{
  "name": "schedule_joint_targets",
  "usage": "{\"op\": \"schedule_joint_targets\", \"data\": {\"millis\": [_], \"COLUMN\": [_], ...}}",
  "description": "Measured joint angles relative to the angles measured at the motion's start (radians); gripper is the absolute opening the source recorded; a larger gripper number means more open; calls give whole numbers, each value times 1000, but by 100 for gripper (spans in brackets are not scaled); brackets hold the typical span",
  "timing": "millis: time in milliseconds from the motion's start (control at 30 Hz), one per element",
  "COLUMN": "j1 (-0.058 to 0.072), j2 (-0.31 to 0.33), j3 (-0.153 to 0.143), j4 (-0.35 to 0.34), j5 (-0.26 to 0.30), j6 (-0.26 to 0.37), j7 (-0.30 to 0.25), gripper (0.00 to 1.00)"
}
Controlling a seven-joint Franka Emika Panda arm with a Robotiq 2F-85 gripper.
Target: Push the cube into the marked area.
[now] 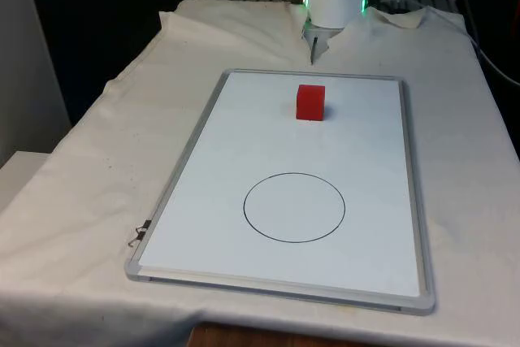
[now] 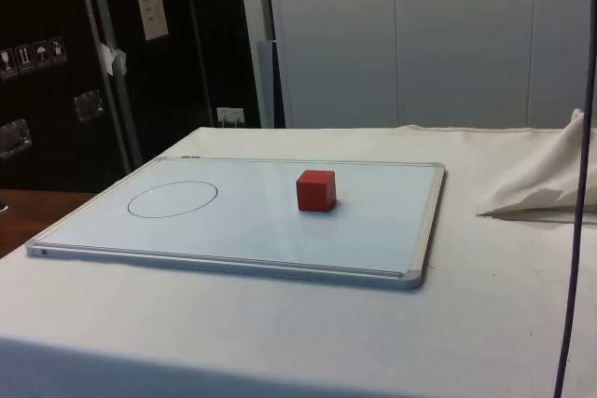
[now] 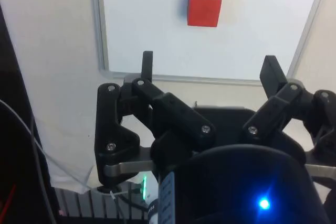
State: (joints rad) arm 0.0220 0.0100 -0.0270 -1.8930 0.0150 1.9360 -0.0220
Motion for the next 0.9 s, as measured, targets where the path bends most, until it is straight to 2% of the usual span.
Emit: {"op": "schedule_joint_targets", "data": {"millis": [300,900], "j1": [0,0], "j2": [-44,-181], "j3": [0,3], "j4": [-49,-197], "j5": [-18,-53], "j6": [-4,-3], "j7": [0,0], "gripper": [100,100]}}
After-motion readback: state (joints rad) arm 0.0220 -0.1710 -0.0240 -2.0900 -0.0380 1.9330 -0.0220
